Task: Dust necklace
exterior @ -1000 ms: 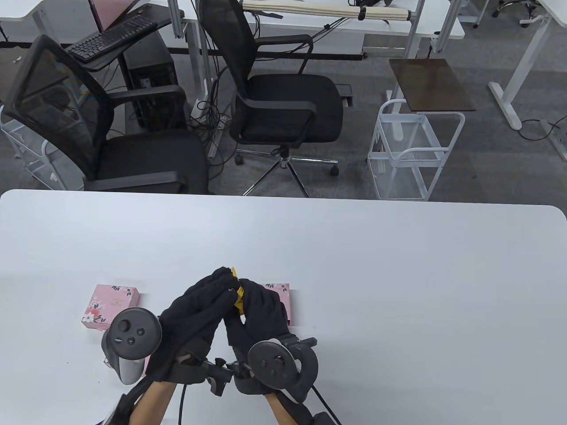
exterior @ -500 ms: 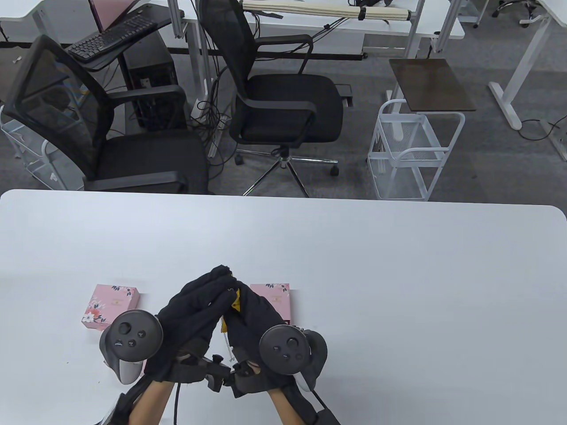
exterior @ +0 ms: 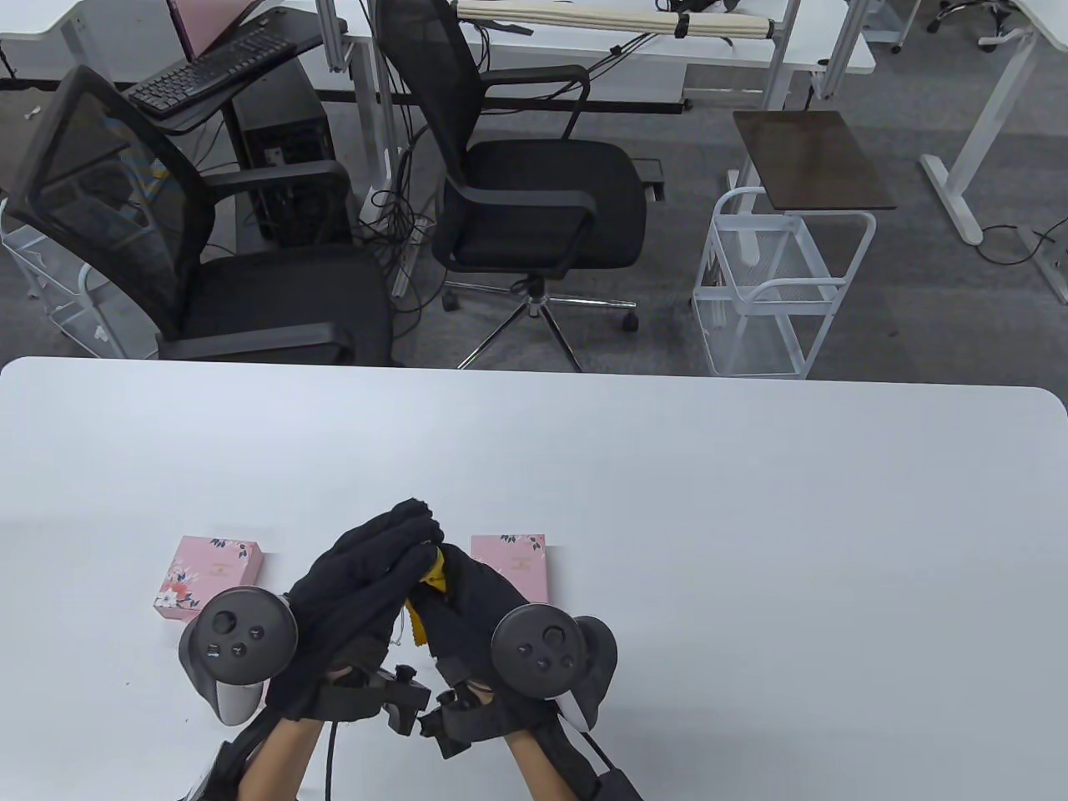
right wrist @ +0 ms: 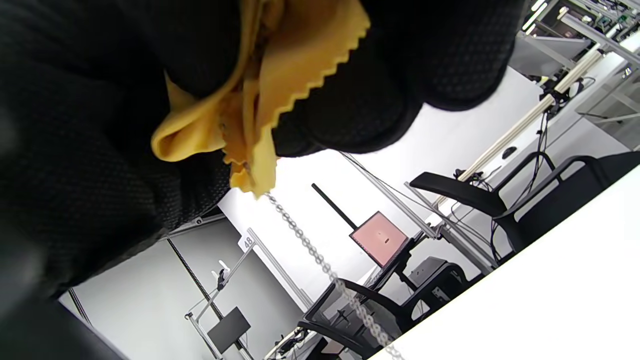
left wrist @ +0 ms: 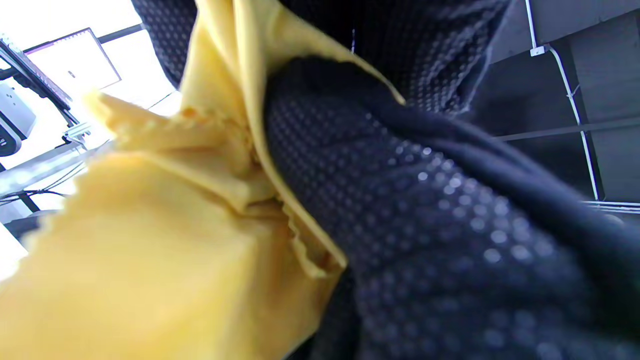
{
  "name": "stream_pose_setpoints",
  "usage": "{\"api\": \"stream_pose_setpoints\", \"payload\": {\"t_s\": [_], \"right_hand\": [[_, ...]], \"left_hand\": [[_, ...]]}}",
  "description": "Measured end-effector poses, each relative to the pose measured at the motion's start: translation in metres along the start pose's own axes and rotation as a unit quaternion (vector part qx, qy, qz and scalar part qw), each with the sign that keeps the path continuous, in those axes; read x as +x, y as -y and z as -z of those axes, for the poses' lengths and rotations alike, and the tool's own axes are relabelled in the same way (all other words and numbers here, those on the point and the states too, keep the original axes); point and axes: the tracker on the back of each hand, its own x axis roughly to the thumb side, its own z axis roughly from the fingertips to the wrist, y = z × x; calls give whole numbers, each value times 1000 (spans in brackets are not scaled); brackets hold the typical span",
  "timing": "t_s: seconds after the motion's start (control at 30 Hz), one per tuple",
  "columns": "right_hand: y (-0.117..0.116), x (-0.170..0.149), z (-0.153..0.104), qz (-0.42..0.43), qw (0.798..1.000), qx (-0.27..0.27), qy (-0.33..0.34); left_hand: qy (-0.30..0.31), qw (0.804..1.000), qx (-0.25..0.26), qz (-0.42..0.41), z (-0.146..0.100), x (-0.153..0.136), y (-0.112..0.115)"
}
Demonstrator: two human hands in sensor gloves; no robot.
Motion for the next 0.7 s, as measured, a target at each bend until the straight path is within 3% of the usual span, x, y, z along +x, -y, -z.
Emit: {"api": "stream_pose_setpoints", "payload": {"t_s": [0.7], "right_hand": [[-12, -8, 2, 15, 999, 46, -14]], "left_hand": [[-2, 1000, 6, -20, 3, -3, -14]]}}
